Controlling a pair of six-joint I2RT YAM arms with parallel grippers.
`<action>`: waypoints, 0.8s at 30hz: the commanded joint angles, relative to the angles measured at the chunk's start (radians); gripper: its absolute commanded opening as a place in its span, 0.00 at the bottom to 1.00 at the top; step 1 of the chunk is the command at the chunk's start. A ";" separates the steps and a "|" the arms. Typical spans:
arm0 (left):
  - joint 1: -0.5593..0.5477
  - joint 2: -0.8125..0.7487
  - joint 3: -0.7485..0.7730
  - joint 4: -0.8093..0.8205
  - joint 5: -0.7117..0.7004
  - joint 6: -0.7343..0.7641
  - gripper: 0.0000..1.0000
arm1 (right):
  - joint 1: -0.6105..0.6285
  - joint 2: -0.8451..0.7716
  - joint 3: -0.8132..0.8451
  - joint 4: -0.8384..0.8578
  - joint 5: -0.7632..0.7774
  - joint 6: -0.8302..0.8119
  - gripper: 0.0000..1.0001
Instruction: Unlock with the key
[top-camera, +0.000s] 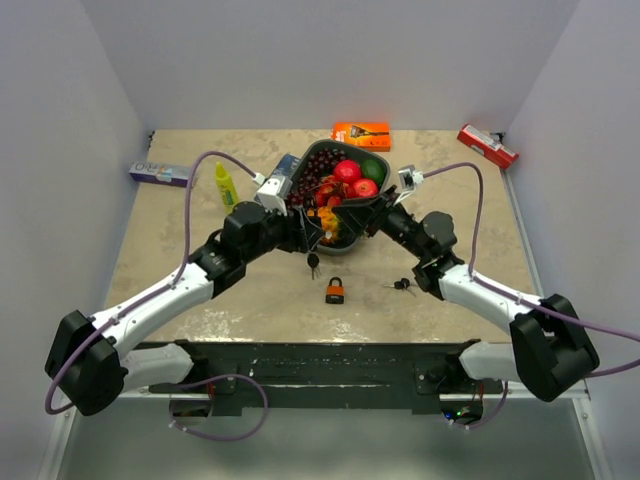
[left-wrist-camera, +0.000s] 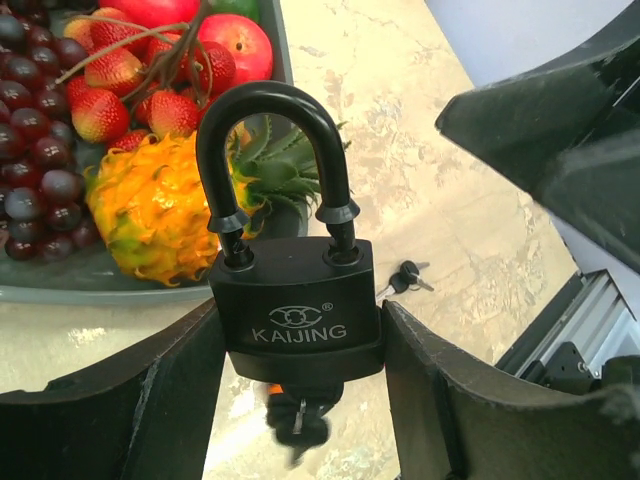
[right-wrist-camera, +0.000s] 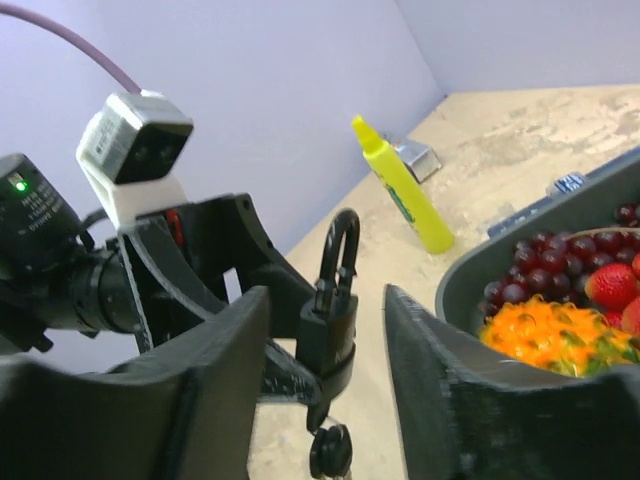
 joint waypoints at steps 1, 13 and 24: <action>0.012 -0.051 -0.003 0.173 0.048 0.018 0.00 | -0.003 -0.080 0.018 -0.073 -0.034 -0.048 0.58; 0.048 -0.239 -0.128 0.175 0.658 0.210 0.00 | -0.009 -0.113 0.214 -0.253 -0.410 -0.164 0.72; 0.059 -0.193 -0.128 0.253 1.022 0.194 0.00 | 0.060 -0.123 0.313 -0.568 -0.592 -0.381 0.75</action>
